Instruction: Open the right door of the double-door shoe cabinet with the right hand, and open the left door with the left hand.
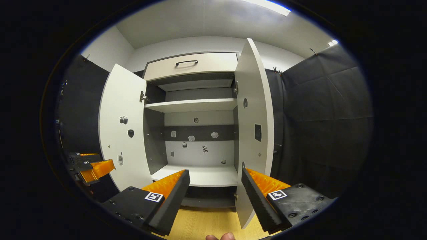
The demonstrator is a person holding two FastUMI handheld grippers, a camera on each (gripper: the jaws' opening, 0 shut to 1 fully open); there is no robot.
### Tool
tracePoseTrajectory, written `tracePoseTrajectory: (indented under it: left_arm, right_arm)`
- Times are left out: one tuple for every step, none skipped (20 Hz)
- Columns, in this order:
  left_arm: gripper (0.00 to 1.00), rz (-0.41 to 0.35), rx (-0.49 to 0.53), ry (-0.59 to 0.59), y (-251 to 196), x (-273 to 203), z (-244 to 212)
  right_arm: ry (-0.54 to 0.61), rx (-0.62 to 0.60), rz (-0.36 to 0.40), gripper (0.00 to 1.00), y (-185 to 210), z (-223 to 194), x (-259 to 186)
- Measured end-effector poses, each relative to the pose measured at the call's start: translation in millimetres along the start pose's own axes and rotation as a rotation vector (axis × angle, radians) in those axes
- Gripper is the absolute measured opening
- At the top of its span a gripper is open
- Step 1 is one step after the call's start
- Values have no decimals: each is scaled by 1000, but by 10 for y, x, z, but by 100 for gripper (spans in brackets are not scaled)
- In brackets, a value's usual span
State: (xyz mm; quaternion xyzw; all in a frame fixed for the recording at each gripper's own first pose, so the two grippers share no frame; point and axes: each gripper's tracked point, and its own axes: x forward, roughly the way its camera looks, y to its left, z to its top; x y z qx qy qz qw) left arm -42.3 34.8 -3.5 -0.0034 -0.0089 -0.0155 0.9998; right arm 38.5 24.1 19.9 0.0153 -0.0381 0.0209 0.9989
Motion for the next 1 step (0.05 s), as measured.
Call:
tracePoseTrajectory:
  left_arm:
    - [95, 0, -1, 0, -1, 2, 2]
  right_arm:
    - [1, -2, 0, 98, -3, 2, 3]
